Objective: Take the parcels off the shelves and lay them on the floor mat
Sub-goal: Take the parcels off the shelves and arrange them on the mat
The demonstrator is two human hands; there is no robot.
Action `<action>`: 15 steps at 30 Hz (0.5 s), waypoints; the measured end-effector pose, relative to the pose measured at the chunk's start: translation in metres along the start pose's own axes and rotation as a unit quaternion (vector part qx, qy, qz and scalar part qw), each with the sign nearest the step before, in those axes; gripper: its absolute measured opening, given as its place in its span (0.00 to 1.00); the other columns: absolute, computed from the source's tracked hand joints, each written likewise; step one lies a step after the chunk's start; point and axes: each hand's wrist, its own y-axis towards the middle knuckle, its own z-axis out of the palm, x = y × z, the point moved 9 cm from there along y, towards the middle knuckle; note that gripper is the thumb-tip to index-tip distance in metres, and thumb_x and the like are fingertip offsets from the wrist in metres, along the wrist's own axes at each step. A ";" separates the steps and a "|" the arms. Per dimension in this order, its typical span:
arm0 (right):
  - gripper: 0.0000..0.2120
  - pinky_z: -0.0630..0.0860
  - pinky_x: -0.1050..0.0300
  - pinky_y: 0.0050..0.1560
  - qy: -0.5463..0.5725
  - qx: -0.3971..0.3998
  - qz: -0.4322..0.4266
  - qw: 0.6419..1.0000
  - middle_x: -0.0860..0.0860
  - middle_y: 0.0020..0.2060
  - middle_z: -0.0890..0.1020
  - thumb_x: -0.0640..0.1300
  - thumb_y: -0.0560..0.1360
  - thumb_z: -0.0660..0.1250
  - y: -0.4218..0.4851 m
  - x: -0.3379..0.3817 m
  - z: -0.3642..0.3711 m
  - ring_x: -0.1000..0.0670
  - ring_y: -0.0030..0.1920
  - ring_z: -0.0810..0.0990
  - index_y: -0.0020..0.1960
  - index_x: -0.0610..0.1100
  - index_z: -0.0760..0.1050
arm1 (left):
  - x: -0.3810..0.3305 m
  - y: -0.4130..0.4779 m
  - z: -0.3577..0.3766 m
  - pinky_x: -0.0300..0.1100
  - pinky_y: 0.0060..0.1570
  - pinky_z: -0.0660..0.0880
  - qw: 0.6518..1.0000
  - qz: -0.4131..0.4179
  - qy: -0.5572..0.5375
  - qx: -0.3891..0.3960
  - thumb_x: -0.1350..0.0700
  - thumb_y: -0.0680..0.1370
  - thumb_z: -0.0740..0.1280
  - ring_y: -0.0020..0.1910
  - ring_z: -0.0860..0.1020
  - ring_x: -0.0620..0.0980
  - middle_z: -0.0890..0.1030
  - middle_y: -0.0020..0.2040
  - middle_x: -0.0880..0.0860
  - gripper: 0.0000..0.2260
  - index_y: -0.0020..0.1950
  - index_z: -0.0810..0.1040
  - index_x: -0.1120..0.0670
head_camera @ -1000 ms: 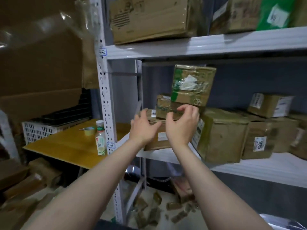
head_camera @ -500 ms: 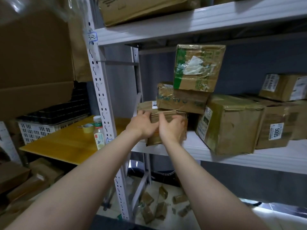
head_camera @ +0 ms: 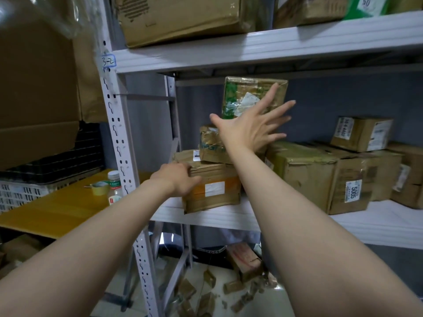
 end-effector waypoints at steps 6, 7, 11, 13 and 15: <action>0.73 0.63 0.29 0.67 -0.034 -0.004 0.040 0.999 0.35 0.78 0.48 0.66 0.55 0.80 0.008 -0.013 0.011 0.32 0.74 0.57 0.79 0.52 0.32 | 0.006 -0.005 -0.033 0.53 0.62 0.73 0.996 0.000 -0.011 -0.085 0.37 0.79 0.60 0.66 0.72 0.59 0.71 0.70 0.57 0.30 0.75 0.65 0.53; 0.72 0.66 0.31 0.65 -0.029 -0.014 0.043 0.999 0.36 0.77 0.51 0.66 0.54 0.81 0.008 -0.014 0.010 0.33 0.72 0.60 0.79 0.53 0.33 | 0.005 -0.006 -0.036 0.52 0.61 0.73 0.995 0.005 -0.023 -0.095 0.38 0.79 0.61 0.66 0.71 0.59 0.71 0.70 0.57 0.30 0.75 0.65 0.54; 0.68 0.75 0.38 0.59 0.036 -0.075 0.004 0.997 0.38 0.74 0.56 0.66 0.53 0.80 -0.002 -0.008 -0.004 0.36 0.67 0.63 0.80 0.54 0.42 | 0.007 -0.017 -0.053 0.48 0.60 0.70 0.983 0.013 -0.104 -0.153 0.41 0.80 0.60 0.68 0.71 0.59 0.71 0.71 0.58 0.28 0.75 0.66 0.55; 0.65 0.75 0.41 0.59 0.065 -0.094 -0.042 0.993 0.39 0.74 0.57 0.67 0.54 0.78 -0.016 -0.001 -0.013 0.37 0.67 0.63 0.80 0.54 0.46 | 0.015 -0.022 -0.060 0.49 0.63 0.69 0.974 -0.004 -0.146 -0.175 0.41 0.81 0.60 0.69 0.70 0.59 0.71 0.72 0.58 0.28 0.75 0.66 0.56; 0.61 0.71 0.43 0.64 0.088 -0.093 -0.088 0.988 0.40 0.74 0.58 0.67 0.56 0.76 -0.035 0.007 -0.019 0.39 0.68 0.62 0.80 0.52 0.49 | 0.027 -0.027 -0.064 0.50 0.65 0.69 0.965 -0.028 -0.188 -0.179 0.41 0.81 0.58 0.69 0.70 0.59 0.71 0.72 0.58 0.28 0.75 0.67 0.57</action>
